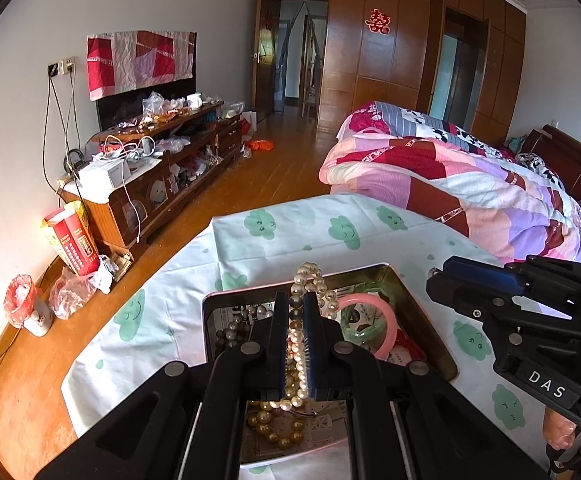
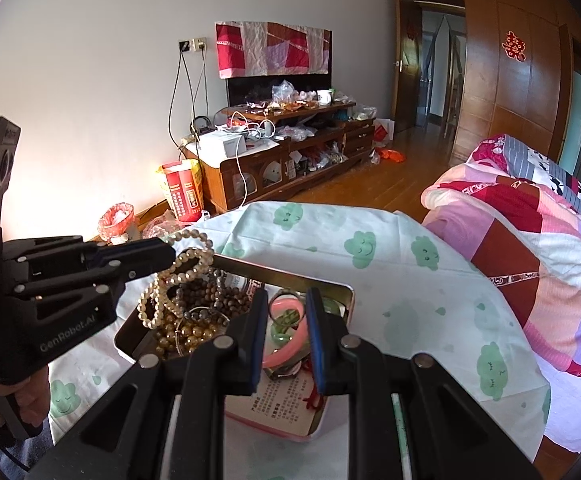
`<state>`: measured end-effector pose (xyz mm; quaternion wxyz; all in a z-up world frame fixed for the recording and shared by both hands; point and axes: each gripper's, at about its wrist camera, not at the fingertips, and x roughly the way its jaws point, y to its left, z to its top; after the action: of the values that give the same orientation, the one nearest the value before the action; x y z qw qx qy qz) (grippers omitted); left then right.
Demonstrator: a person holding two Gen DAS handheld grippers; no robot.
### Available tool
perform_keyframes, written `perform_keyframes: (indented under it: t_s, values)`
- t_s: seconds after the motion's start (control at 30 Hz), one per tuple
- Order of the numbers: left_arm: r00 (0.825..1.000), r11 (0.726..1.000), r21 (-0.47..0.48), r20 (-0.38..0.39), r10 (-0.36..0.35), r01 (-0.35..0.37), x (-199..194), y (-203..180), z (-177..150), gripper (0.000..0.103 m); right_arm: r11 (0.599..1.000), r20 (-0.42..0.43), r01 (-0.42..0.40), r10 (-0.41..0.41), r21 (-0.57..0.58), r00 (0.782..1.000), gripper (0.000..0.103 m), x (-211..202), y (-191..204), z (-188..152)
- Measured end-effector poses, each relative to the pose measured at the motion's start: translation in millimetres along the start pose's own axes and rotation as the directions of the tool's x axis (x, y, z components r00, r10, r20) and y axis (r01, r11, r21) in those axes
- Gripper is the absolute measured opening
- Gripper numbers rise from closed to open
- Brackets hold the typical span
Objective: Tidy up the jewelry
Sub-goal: 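Lift the pearl necklace over the tin with the left gripper while the right gripper carries the ring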
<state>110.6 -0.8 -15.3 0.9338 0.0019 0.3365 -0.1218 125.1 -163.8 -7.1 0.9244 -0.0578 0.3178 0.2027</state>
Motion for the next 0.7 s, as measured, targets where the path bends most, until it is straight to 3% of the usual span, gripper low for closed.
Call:
perform_keyframes:
  t_s: [0.7]
  values:
    - [0.997,1.000,-0.023,-0.073,-0.006,0.004,27.7,11.5,-17.5,0.006,1.000,-0.051,-0.003,0.003,-0.001,0.999,0.022,36.0,11.4,-4.1]
